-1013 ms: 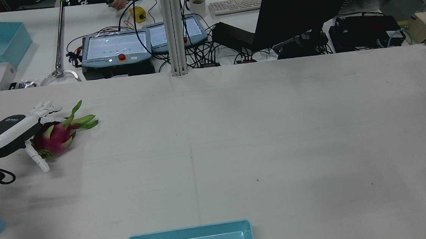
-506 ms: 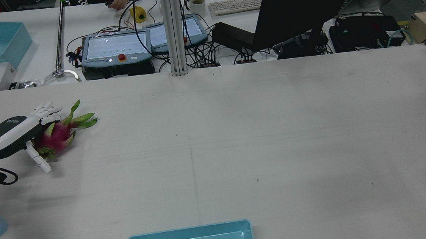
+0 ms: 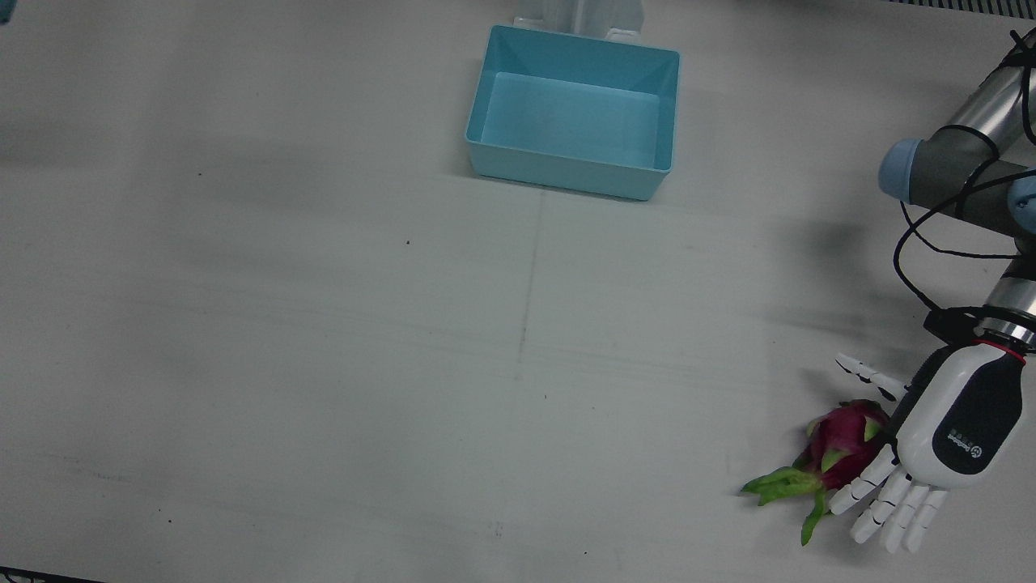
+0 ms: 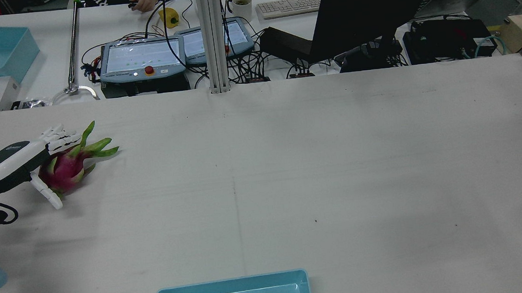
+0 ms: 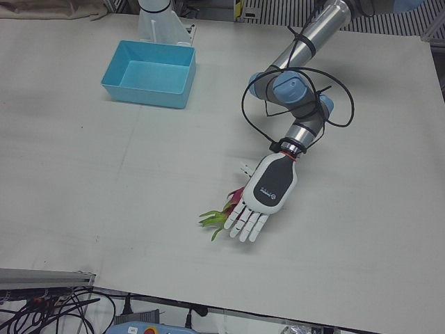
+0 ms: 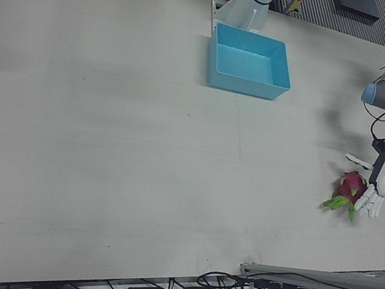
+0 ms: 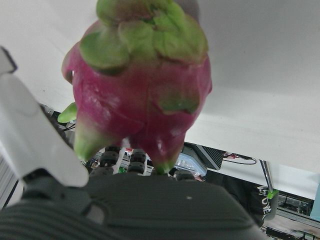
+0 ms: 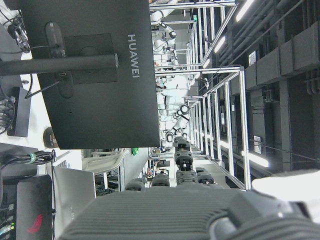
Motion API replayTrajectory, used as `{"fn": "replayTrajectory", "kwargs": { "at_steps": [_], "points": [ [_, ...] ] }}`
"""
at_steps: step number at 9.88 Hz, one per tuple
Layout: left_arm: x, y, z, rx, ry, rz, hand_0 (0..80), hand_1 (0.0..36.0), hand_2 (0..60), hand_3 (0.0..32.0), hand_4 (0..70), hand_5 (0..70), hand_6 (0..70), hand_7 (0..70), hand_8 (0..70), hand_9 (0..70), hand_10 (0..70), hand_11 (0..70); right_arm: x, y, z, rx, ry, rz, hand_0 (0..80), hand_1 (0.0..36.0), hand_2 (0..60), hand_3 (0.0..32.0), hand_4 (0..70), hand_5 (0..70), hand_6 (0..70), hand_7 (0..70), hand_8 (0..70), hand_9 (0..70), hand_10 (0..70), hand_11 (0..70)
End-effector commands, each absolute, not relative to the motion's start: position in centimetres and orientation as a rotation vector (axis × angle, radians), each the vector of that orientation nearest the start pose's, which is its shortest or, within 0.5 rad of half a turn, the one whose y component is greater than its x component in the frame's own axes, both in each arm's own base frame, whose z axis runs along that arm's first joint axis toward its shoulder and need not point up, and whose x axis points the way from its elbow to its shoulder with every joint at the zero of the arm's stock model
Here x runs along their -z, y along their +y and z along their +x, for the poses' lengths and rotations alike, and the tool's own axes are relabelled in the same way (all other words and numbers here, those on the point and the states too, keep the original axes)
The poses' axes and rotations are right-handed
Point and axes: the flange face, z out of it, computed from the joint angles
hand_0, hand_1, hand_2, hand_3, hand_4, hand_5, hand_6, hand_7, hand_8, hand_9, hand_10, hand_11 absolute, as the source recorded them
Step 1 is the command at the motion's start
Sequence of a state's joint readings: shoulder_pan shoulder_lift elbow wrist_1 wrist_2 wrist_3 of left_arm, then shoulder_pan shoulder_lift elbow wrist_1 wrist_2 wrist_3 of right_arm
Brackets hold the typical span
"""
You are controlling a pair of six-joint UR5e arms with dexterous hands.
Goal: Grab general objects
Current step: 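Close the left hand's fingers around the dragon fruit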
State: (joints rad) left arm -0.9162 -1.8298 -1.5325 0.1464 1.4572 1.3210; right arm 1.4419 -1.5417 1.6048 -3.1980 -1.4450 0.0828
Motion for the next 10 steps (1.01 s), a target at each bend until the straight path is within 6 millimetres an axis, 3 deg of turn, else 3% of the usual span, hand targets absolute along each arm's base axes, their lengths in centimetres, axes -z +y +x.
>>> {"fn": "replayTrajectory", "kwargs": {
  "at_steps": [1,2,3,5,6,8,9,10],
  "points": [
    [-58.52,-56.35,25.48,0.946,1.581,0.673,47.0,12.0,0.1,0.0,6.4,5.6,2.5,20.7,0.0,2.7,0.0,0.0,-66.18,-51.78,7.99,2.174,2.187,0.095,0.0,0.0,0.0,0.0,0.0,0.0,0.0,0.0,0.0,0.0,0.0,0.0],
    [-58.69,-56.35,25.36,0.953,1.575,0.68,47.2,12.1,1.2,0.6,5.2,4.4,3.9,23.0,0.0,3.2,0.0,0.0,-66.18,-51.78,7.99,2.174,2.187,0.095,0.0,0.0,0.0,0.0,0.0,0.0,0.0,0.0,0.0,0.0,0.0,0.0],
    [-58.89,-56.33,25.1,0.964,1.568,0.689,47.6,13.7,6.2,3.0,2.7,2.9,5.0,25.6,0.0,3.7,0.9,2.4,-66.18,-51.78,7.99,2.174,2.187,0.095,0.0,0.0,0.0,0.0,0.0,0.0,0.0,0.0,0.0,0.0,0.0,0.0],
    [-58.99,-56.33,24.96,0.962,1.558,0.707,53.9,25.5,28.3,8.6,0.2,4.9,8.4,31.9,5.0,4.9,11.7,19.4,-66.18,-51.78,7.99,2.174,2.187,0.095,0.0,0.0,0.0,0.0,0.0,0.0,0.0,0.0,0.0,0.0,0.0,0.0],
    [-58.97,-56.34,24.96,0.954,1.553,0.717,57.8,29.9,34.2,11.4,0.0,7.3,10.5,35.6,10.7,8.3,17.6,28.4,-66.18,-51.78,7.99,2.174,2.187,0.095,0.0,0.0,0.0,0.0,0.0,0.0,0.0,0.0,0.0,0.0,0.0,0.0],
    [-58.8,-56.47,24.85,0.959,1.554,0.727,60.4,30.0,32.0,18.8,0.0,13.2,15.4,46.1,21.1,20.1,31.4,47.4,-66.18,-51.78,7.99,2.174,2.187,0.095,0.0,0.0,0.0,0.0,0.0,0.0,0.0,0.0,0.0,0.0,0.0,0.0],
    [-58.71,-56.49,24.84,0.96,1.556,0.729,59.0,28.1,31.1,17.4,0.0,16.4,18.6,52.1,25.3,26.2,38.1,55.8,-66.24,-51.72,8.0,2.174,2.187,0.095,0.0,0.0,0.0,0.0,0.0,0.0,0.0,0.0,0.0,0.0,0.0,0.0],
    [-58.64,-56.46,24.93,0.958,1.558,0.728,58.5,27.1,32.2,9.2,0.0,21.1,24.8,60.6,31.7,35.4,45.8,66.6,-66.16,-51.79,7.99,2.172,2.188,0.095,0.0,0.0,0.0,0.0,0.0,0.0,0.0,0.0,0.0,0.0,0.0,0.0]
  ]
}}
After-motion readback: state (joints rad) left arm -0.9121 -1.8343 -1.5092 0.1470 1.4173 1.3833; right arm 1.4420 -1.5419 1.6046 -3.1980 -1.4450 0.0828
